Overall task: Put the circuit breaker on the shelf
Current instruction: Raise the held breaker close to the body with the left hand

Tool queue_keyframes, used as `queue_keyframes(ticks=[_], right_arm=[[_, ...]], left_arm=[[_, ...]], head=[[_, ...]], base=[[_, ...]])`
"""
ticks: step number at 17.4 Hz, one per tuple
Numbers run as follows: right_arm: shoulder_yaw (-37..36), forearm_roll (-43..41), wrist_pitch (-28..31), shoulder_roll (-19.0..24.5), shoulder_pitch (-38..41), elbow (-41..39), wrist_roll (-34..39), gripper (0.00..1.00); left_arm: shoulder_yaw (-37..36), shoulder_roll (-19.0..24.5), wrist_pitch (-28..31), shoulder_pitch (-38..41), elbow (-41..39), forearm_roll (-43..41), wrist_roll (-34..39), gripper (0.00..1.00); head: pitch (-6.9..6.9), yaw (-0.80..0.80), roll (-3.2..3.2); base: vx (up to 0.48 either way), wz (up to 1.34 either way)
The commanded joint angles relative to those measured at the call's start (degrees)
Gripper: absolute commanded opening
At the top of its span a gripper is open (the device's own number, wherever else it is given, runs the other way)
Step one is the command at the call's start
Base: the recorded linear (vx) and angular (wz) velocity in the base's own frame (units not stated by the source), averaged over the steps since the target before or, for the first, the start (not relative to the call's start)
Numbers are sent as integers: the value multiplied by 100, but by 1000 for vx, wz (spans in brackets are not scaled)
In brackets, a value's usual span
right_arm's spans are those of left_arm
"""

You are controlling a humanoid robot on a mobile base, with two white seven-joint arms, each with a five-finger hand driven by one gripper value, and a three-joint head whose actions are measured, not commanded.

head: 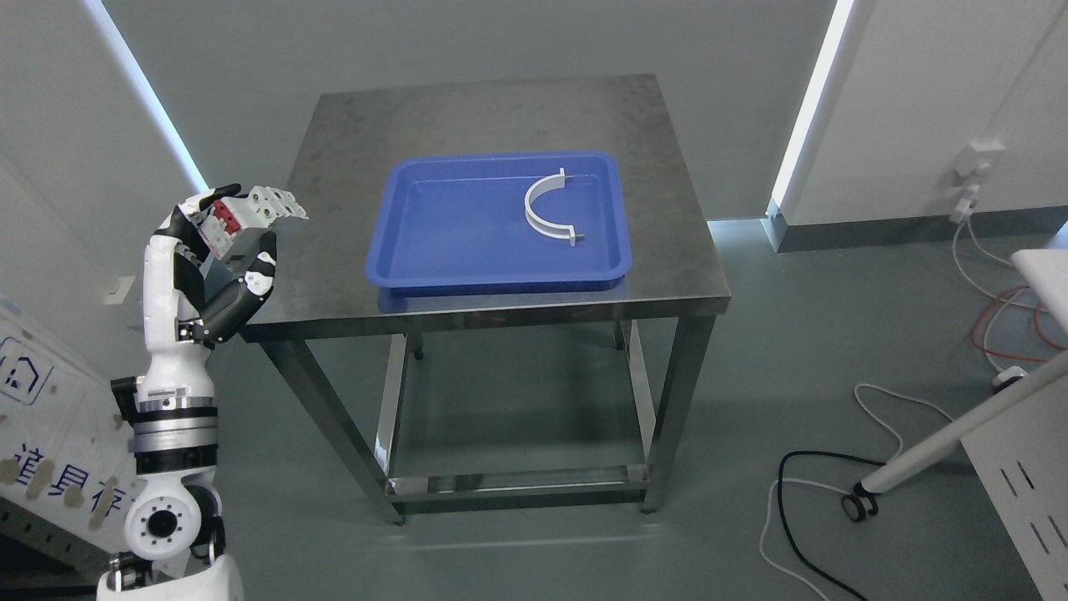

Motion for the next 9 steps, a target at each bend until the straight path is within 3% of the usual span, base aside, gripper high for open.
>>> queue_keyframes(ticks=[1,9], right_arm=[[114,1,181,-100,0,0,-7,100],[114,1,181,-100,0,0,1,100]], left_arm=[[-223,67,-7,93,-320,4,-2,15],[-407,67,-208,66,-355,127,16,15]], head=[[0,0,0],[0,0,0]], base=[[-370,-29],[-427,107]])
